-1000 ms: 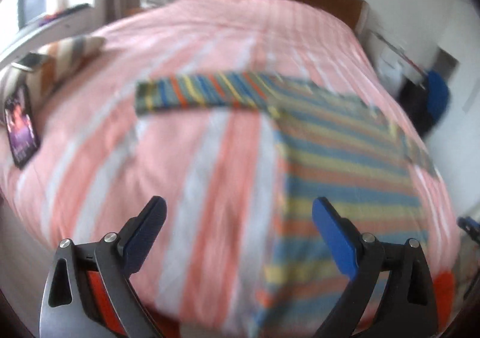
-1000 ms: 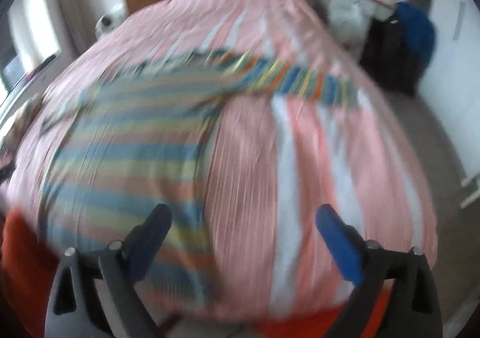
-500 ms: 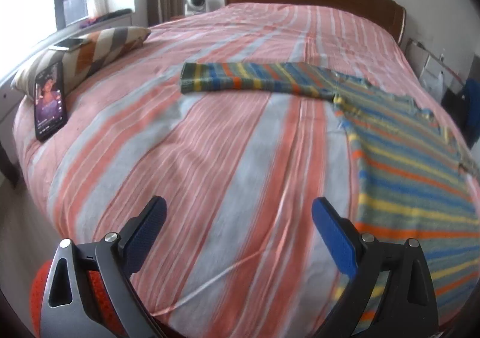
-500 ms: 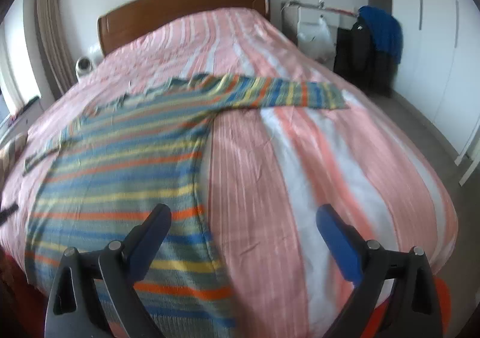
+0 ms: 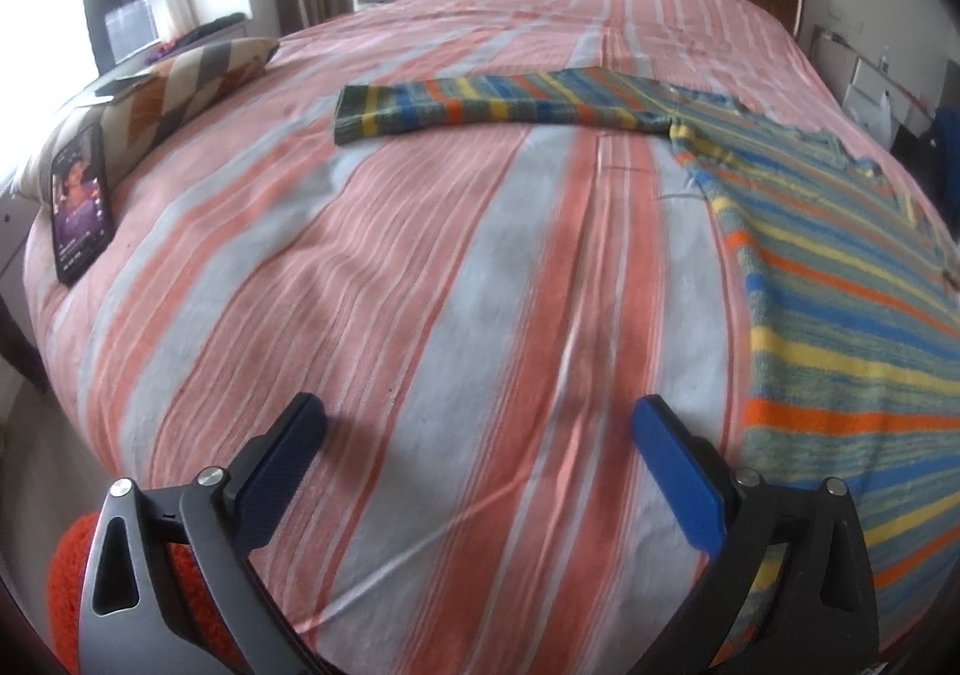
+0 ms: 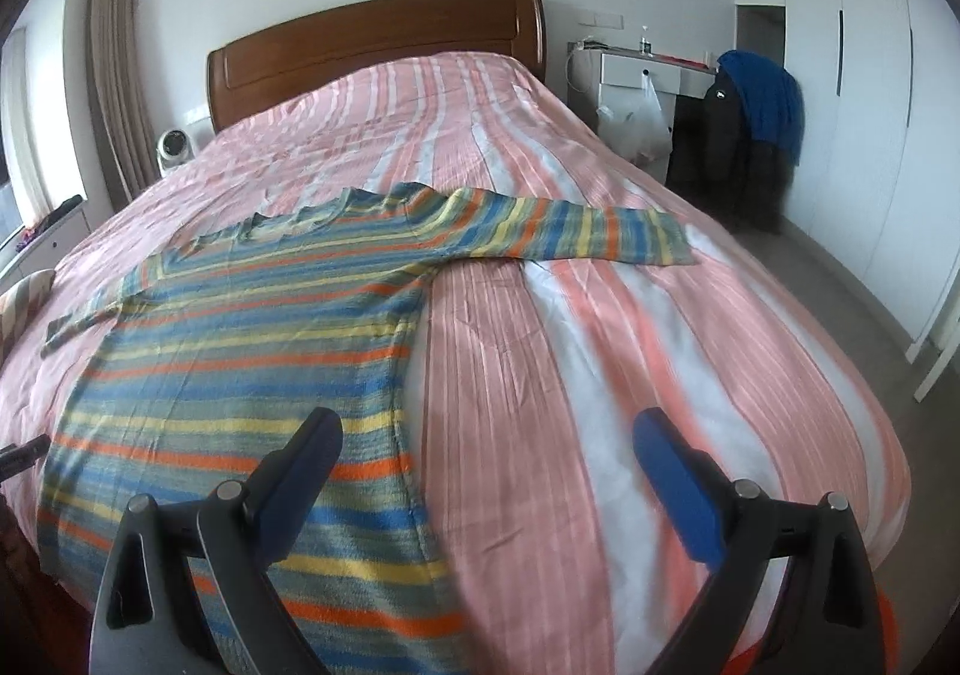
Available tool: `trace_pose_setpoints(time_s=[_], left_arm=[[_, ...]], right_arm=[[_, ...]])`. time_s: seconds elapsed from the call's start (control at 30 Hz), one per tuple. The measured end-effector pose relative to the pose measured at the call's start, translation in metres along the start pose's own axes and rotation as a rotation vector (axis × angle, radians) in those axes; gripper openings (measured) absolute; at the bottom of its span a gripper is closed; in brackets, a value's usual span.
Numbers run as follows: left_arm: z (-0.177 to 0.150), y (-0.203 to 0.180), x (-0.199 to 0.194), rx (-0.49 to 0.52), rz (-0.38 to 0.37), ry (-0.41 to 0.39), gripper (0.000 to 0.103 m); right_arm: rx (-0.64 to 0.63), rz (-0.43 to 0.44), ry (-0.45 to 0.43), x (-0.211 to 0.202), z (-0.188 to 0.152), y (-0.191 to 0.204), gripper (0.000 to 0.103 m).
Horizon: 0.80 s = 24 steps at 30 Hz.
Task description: Fold small clothes
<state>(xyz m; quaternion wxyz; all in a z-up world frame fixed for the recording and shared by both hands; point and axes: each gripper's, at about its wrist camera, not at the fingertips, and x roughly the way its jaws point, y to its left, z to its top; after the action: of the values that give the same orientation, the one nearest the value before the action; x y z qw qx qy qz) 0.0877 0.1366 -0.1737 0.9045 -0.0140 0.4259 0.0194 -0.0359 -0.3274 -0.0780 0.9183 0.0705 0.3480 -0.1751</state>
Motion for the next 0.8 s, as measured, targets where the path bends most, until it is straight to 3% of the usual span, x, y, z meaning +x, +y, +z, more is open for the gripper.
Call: trace_pose_setpoints(time_s=[0.1, 0.23, 0.3, 0.4, 0.47, 0.57, 0.8], left_arm=[[-0.001, 0.002, 0.002, -0.011, -0.005, 0.005, 0.103], [-0.002, 0.004, 0.001, -0.003, -0.009, 0.009, 0.103], [-0.002, 0.006, 0.002, -0.016, -0.014, 0.011, 0.103], [0.0, 0.005, 0.008, -0.036, -0.005, 0.017, 0.103], [-0.001, 0.004, 0.009, -0.029, 0.005, 0.015, 0.103], [-0.001, 0.005, 0.009, -0.03, -0.008, 0.02, 0.103], [-0.002, 0.004, 0.008, -0.028, -0.001, 0.015, 0.103]], right_arm=[[-0.001, 0.024, 0.046, 0.027, 0.033, 0.008, 0.097], [0.067, 0.042, -0.033, 0.025, 0.066, -0.002, 0.097], [0.061, 0.083, -0.066, 0.017, 0.056, -0.005, 0.103], [-0.015, 0.187, -0.075, 0.012, 0.024, -0.001, 0.103], [-0.092, 0.181, -0.04, 0.013, 0.003, 0.006, 0.103], [-0.092, 0.194, 0.01, 0.017, -0.012, 0.006, 0.103], [-0.071, 0.12, -0.011, 0.019, -0.005, 0.002, 0.103]])
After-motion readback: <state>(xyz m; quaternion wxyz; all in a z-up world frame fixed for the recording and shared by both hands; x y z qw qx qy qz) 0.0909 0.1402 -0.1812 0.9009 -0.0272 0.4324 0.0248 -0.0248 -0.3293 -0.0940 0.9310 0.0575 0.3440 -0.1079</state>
